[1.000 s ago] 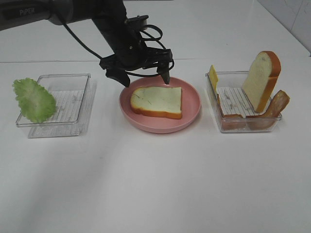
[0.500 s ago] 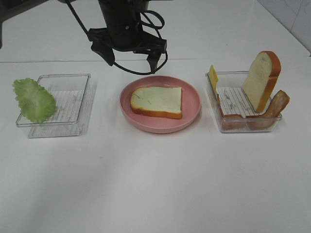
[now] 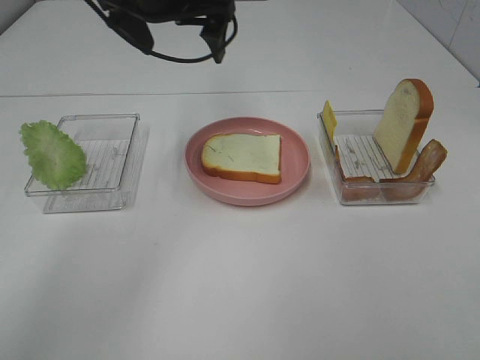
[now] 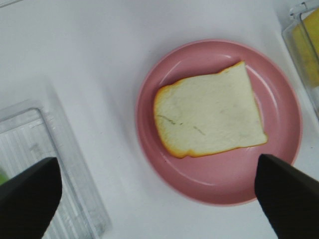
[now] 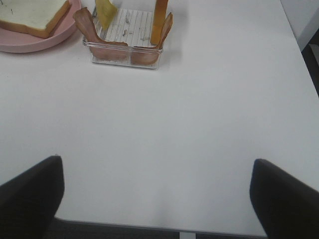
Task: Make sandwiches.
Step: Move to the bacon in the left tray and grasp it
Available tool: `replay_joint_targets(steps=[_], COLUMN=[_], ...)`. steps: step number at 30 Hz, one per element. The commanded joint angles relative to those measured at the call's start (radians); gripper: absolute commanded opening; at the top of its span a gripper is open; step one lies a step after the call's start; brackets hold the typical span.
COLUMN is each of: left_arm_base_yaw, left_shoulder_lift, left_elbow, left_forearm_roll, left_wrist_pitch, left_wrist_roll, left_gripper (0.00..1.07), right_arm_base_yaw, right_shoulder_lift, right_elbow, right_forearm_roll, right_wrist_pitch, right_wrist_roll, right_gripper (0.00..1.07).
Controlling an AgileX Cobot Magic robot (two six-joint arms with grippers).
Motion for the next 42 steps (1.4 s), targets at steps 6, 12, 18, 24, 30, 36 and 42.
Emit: replay_joint_targets(steps=[6, 12, 18, 24, 30, 36, 42], left_arm_base_yaw=[0.139, 0.262, 0.378, 0.460, 0.460, 0.460, 0.460], left_shoulder_lift=[-0.205, -0.353, -0.442, -0.455, -0.454, -0.404, -0.300], left_elbow=[0.276, 0.490, 0.633, 0.685, 0.685, 0.685, 0.685], left_forearm_roll=[0.004, 0.016, 0.032, -0.021, -0.040, -0.039, -0.078], left_wrist_pitch=[0.107, 0.106, 0.096, 0.024, -0.087, -0.153, -0.206], left_wrist_roll=[0.009, 0.047, 0.072, 0.089, 0.107, 0.123, 0.131], left_gripper=[1.02, 1.02, 1.02, 1.02, 1.02, 1.02, 1.01], right_arm_base_yaw=[-0.003, -0.003, -0.003, -0.003, -0.003, -0.003, -0.003], right_shoulder_lift=[-0.033, -0.033, -0.033, -0.033, -0.033, -0.033, -0.033], right_elbow=[0.001, 0.001, 0.001, 0.001, 0.001, 0.001, 0.001], right_forearm_roll=[0.003, 0.003, 0.003, 0.003, 0.003, 0.003, 0.003], right_wrist_pitch=[-0.004, -0.004, -0.004, -0.004, -0.004, -0.004, -0.004], right_wrist_roll=[-0.006, -0.006, -0.006, -0.006, -0.006, -0.006, -0.006], right_gripper=[0.99, 0.99, 0.99, 0.99, 0.99, 0.99, 0.99])
